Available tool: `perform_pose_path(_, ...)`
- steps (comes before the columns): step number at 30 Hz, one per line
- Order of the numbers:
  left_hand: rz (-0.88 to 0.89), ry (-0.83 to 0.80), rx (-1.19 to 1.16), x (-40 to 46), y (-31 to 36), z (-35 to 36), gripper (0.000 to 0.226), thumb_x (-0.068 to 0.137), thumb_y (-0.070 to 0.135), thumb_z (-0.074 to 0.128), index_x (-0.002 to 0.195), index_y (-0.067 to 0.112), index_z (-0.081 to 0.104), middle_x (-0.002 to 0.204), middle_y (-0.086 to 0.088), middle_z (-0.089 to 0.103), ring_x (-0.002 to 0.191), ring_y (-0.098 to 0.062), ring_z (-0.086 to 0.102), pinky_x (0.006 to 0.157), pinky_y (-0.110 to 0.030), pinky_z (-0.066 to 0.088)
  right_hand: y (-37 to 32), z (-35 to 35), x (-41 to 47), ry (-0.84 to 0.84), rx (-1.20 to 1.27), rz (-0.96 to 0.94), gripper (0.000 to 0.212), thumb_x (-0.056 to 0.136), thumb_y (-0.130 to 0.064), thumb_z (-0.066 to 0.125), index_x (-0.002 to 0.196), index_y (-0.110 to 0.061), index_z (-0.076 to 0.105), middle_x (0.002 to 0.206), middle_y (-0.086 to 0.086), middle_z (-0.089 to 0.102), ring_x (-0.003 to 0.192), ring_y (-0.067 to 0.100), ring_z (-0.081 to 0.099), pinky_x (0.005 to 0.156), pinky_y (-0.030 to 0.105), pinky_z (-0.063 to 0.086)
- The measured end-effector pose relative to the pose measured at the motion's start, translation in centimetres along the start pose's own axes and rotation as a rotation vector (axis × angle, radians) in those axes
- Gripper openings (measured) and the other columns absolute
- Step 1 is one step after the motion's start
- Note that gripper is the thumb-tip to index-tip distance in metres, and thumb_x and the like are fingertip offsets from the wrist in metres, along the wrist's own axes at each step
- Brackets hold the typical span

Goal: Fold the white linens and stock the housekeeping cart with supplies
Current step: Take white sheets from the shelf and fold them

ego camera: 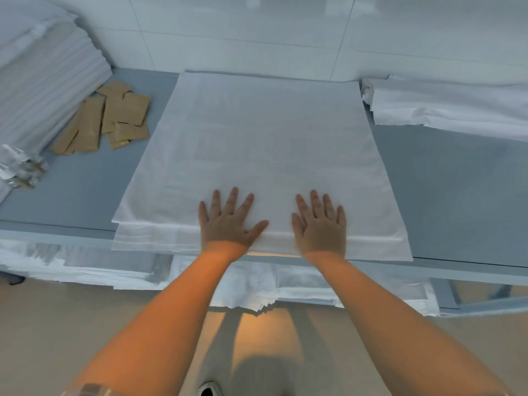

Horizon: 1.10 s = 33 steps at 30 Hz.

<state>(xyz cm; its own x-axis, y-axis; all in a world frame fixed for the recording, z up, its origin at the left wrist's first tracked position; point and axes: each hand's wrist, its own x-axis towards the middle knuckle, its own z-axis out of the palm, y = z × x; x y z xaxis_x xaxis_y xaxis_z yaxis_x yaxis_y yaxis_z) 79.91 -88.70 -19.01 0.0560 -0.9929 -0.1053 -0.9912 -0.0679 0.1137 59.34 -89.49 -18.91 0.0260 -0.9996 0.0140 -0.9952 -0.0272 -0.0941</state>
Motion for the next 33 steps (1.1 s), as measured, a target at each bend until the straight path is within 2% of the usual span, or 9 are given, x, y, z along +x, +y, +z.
perform_pose_path(7,0.051,-0.056,0.033,-0.5,-5.5,-0.9,0.089,0.068,0.092,0.009,0.146,0.050,-0.003,0.160,0.013,-0.009,0.146,-0.028,-0.015,0.115,-0.052,-0.009,3.0,-1.3,-0.4,-0.184,-0.100,-0.145,0.093,0.075,-0.086,0.018,0.152,-0.036,0.006,0.162,0.000,-0.003,0.148,0.026,-0.007,0.114,0.053,-0.008)
perform_pose_path(9,0.048,-0.066,0.055,-0.3,-4.8,-1.2,0.082,0.079,0.082,0.016,0.150,0.043,0.003,0.161,0.006,-0.002,0.147,-0.031,-0.008,0.114,-0.054,-0.005,2.5,-1.7,0.0,-0.172,-0.116,-0.194,0.079,0.087,-0.074,0.027,0.152,-0.030,0.015,0.161,0.002,0.008,0.148,0.028,0.003,0.115,0.054,0.000)
perform_pose_path(13,0.191,-0.073,0.252,-0.2,-2.5,-1.5,0.061,0.101,0.049,0.022,0.153,0.020,0.009,0.160,-0.008,0.012,0.147,-0.027,0.008,0.117,-0.050,0.006,0.1,-2.6,0.0,-0.116,-0.101,-0.421,0.048,0.102,-0.020,0.037,0.149,-0.015,0.030,0.156,0.010,0.027,0.144,0.028,0.024,0.115,0.044,0.018)
perform_pose_path(16,0.208,-0.098,0.237,-0.9,-2.1,-1.6,0.055,0.103,0.039,0.018,0.153,0.021,0.003,0.161,-0.004,0.006,0.148,-0.022,0.002,0.117,-0.052,0.004,-0.9,-3.8,0.1,-0.080,-0.064,-0.383,0.049,0.096,-0.002,0.036,0.144,-0.011,0.038,0.151,0.010,0.038,0.138,0.026,0.037,0.108,0.038,0.030)
perform_pose_path(19,0.142,-0.089,0.178,-1.6,-2.1,-1.6,0.053,0.103,0.038,0.014,0.152,0.029,-0.004,0.161,0.005,-0.002,0.148,-0.019,-0.004,0.115,-0.056,0.002,-1.4,-5.7,0.3,0.137,-0.013,-0.386,0.037,0.076,0.008,0.063,0.111,-0.003,0.066,0.111,0.014,0.068,0.093,0.033,0.068,0.075,0.036,0.053)
perform_pose_path(21,0.099,-0.078,0.137,-1.6,-2.1,-1.7,0.055,0.103,0.037,0.018,0.150,0.033,-0.010,0.161,0.008,-0.006,0.148,-0.021,-0.006,0.114,-0.059,0.003,-1.0,-5.8,0.4,0.262,-0.006,-0.437,0.043,0.062,0.013,0.074,0.103,-0.001,0.070,0.104,0.017,0.071,0.088,0.032,0.071,0.072,0.039,0.057)
perform_pose_path(24,0.060,-0.112,0.129,-1.3,-2.3,-2.0,0.064,0.101,0.034,0.031,0.148,0.040,-0.012,0.160,0.010,-0.008,0.148,-0.024,-0.008,0.112,-0.063,0.001,-0.1,-4.4,-1.1,-0.026,-0.081,-0.439,0.056,0.090,0.006,0.043,0.145,-0.004,0.035,0.152,0.015,0.034,0.139,0.027,0.036,0.113,0.035,0.026)
perform_pose_path(27,0.104,-0.112,0.159,-1.5,-2.8,-2.0,0.066,0.100,0.025,0.032,0.148,0.043,-0.010,0.160,0.010,-0.008,0.148,-0.024,-0.008,0.113,-0.062,-0.001,0.5,-2.8,-2.8,-0.224,-0.212,-0.389,0.063,0.094,0.006,0.027,0.151,-0.003,0.003,0.160,0.015,0.003,0.148,0.026,0.005,0.119,0.039,-0.001)
perform_pose_path(33,0.015,-0.063,0.186,-1.4,-8.0,-3.6,0.061,0.099,0.013,0.030,0.153,0.029,0.005,0.161,-0.001,0.007,0.148,-0.025,0.006,0.117,-0.050,0.011,-0.3,-1.9,-3.3,-0.194,-0.170,-0.292,0.064,0.097,0.004,0.029,0.152,-0.005,-0.002,0.161,0.010,-0.002,0.149,0.023,-0.003,0.119,0.046,-0.005)
